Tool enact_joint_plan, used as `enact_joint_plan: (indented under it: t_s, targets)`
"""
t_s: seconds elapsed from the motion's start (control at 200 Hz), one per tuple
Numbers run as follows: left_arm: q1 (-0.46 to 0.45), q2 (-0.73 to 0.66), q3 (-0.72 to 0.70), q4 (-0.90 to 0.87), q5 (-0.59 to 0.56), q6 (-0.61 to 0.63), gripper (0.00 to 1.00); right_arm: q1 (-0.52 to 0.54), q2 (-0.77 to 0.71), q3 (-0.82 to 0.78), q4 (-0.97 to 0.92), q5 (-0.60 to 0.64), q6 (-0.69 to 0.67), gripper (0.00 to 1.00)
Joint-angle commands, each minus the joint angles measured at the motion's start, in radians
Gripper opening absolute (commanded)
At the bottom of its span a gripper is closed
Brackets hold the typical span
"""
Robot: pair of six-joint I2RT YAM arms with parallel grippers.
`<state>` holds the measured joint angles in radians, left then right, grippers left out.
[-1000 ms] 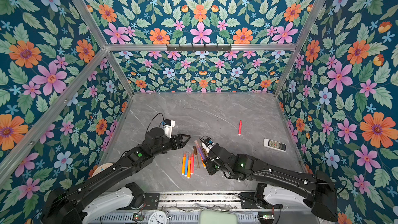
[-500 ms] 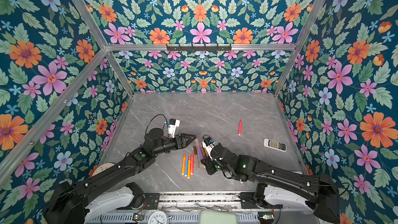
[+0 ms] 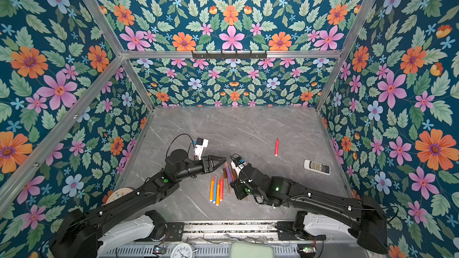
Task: Remove pen caps from pens
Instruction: Open the pen cap on the pen.
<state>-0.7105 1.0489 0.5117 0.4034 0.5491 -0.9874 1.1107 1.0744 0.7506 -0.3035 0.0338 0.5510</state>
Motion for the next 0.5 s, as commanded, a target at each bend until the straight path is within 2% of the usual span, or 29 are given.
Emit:
enact_joint_plan:
  t_s: [0.0,0.195,0.495]
  targets:
    - [-0.003,0.009,-0.007,0.044,0.017,-0.005,0.5,0.001,0.005,0.009,-0.002,0.014,0.006,0.0]
    - [-0.012,0.031,-0.003,0.072,0.018,-0.014,0.5,0.0,0.028,0.026,-0.006,-0.007,0.013,0.0]
    - [-0.021,0.051,0.021,0.072,0.025,0.001,0.26,0.0,0.045,0.028,-0.015,-0.014,0.03,0.0]
